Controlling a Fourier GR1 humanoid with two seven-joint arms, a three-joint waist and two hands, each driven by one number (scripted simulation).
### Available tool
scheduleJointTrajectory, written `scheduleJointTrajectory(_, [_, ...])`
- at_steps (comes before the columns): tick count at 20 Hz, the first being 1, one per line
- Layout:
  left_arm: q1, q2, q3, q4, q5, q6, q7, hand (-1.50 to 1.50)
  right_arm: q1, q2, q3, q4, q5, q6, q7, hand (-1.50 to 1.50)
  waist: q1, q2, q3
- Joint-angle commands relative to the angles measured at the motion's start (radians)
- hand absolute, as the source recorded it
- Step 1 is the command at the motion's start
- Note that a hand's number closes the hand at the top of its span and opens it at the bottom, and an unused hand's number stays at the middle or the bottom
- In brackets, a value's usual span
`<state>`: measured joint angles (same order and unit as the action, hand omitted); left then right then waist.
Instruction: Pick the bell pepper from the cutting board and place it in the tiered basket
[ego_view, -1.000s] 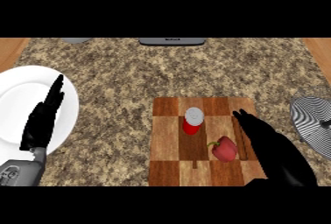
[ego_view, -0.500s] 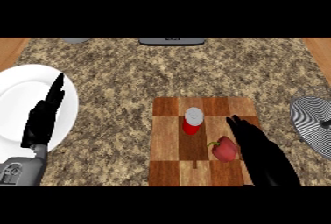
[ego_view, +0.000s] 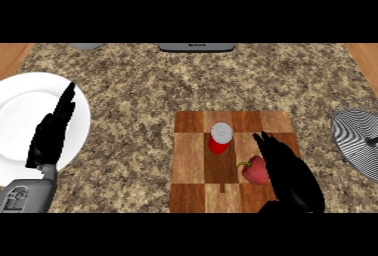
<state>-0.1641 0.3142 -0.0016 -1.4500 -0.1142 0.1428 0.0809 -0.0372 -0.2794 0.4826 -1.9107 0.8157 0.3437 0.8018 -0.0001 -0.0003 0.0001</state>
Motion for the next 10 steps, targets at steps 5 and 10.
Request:
scheduleJointTrajectory(5, [0.059, -0.026, 0.044, 0.013, -0.037, -0.03, -0.07, 0.0, 0.056, 0.007, -0.055, 0.012, 0.022, 0.028, -0.094, -1.5, -0.001, 0.0, 0.0])
scheduleJointTrajectory(10, [0.015, -0.041, 0.047, -0.041, -0.044, -0.07, 0.019, 0.0, -0.064, 0.117, -0.077, 0.082, 0.032, 0.118, -0.025, -1.5, 0.001, 0.0, 0.0])
